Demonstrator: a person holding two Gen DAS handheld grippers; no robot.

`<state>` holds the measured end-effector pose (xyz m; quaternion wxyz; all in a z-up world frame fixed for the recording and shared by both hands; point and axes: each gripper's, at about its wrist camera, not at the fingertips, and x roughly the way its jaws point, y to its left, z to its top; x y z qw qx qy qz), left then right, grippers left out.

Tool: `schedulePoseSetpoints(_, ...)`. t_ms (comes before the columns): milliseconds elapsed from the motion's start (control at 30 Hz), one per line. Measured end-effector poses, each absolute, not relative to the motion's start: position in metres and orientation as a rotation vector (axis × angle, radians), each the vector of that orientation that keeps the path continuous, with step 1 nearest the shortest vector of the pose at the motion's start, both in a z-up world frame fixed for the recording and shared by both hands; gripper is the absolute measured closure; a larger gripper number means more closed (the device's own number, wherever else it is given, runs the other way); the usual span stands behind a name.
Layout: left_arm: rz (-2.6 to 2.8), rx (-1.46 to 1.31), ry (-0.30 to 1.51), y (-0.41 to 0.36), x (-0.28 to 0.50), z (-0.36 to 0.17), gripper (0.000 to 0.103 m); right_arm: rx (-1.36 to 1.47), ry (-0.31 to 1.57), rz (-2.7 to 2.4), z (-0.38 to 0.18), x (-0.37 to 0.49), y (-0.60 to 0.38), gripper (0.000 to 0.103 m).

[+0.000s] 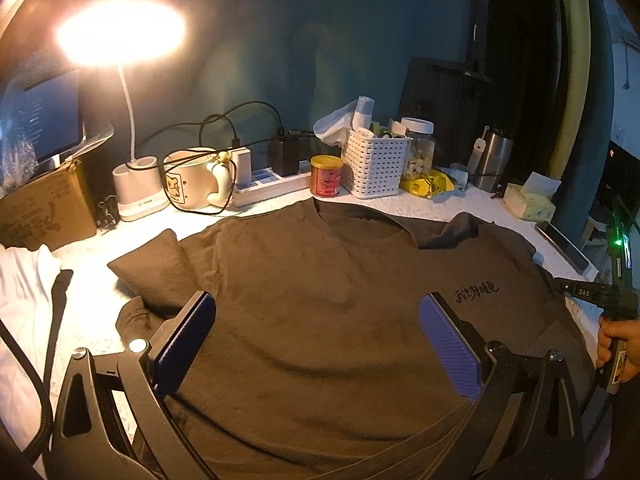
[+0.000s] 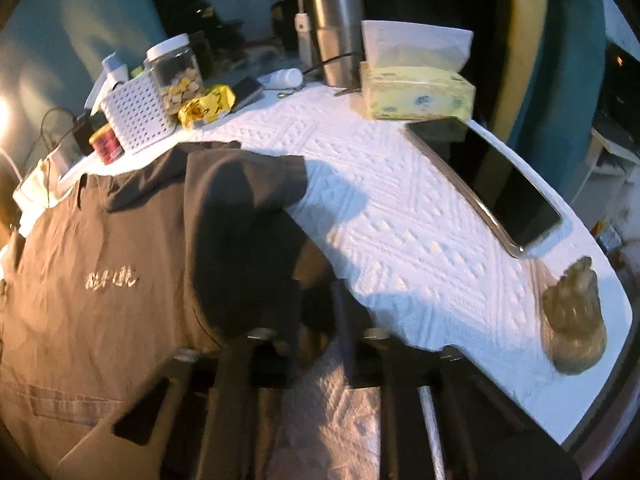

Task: Fold small clothes
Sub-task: 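Grasp the side edge of the brown T-shirt with the right gripper, then fold the gripped side over toward the shirt's center with the right gripper, release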

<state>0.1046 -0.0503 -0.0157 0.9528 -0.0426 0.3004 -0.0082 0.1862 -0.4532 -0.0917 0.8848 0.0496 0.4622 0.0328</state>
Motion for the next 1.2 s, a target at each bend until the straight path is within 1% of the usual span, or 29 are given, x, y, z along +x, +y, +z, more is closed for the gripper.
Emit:
schedulePoseSetpoints(100,-0.023,-0.085,0.608,-0.048,0.104,-0.015,0.002,0.075,0.931,0.072,-0.086,0.183,-0.447,0.101)
schedulePoseSetpoints(233,-0.032,-0.097,0.607,-0.041,0.101,-0.014,0.002,0.081,0.839,0.103,-0.057,0.177,-0.438,0.101)
schedulePoseSetpoints(400,-0.034,-0.119,0.598,-0.03,0.095,-0.014,0.002,0.034,0.759,0.218,-0.023,0.17,-0.402,0.101)
schedulePoseSetpoints(500,-0.031,-0.134,0.597,-0.022,0.092,-0.015,0.002,-0.031,0.721,0.304,-0.013,0.163,-0.373,0.101)
schedulePoseSetpoints(667,-0.024,-0.147,0.604,-0.011,0.086,-0.02,0.002,-0.121,0.765,0.425,-0.028,0.152,-0.328,0.101)
schedulePoseSetpoints(767,-0.017,-0.154,0.609,-0.006,0.084,-0.021,0.002,-0.175,0.795,0.414,-0.039,0.15,-0.316,0.101)
schedulePoseSetpoints(900,-0.013,-0.15,0.616,-0.006,0.087,-0.022,0.002,-0.163,0.829,0.303,-0.041,0.162,-0.335,0.101)
schedulePoseSetpoints(1033,-0.005,-0.137,0.622,-0.013,0.094,-0.021,0.002,-0.096,0.84,0.218,-0.034,0.183,-0.374,0.098)
schedulePoseSetpoints(1100,0.003,-0.133,0.627,-0.014,0.1,-0.021,0.002,-0.083,0.846,0.19,-0.035,0.193,-0.389,0.087)
schedulePoseSetpoints(1133,0.008,-0.13,0.631,-0.015,0.103,-0.022,0.002,-0.072,0.852,0.18,-0.035,0.2,-0.397,0.067)
schedulePoseSetpoints(1167,0.012,-0.127,0.635,-0.016,0.106,-0.022,0.002,-0.06,0.855,0.176,-0.036,0.204,-0.403,0.052)
schedulePoseSetpoints(1200,0.016,-0.123,0.639,-0.018,0.11,-0.022,0.002,-0.042,0.857,0.171,-0.037,0.211,-0.411,0.051)
